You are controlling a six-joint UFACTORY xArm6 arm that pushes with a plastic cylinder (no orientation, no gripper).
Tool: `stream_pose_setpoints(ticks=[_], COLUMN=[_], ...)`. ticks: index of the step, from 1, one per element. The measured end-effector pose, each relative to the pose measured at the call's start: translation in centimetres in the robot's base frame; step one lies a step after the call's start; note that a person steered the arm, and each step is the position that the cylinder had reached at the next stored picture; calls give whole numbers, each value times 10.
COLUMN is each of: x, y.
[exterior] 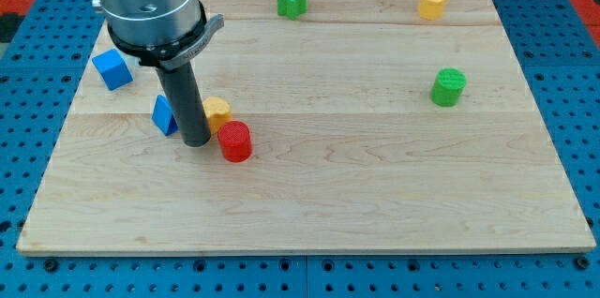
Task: Move red circle towards bottom left
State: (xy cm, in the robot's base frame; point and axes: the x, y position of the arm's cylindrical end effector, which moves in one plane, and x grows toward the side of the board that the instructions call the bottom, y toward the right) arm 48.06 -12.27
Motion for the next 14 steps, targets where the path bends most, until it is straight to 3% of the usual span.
stream_pose_setpoints(ticks=[3, 6, 8, 10, 11, 12, 13, 14], x=[0, 3, 30, 44, 66, 64, 89, 111], y=[29, 134, 203, 16, -39, -10, 37, -14])
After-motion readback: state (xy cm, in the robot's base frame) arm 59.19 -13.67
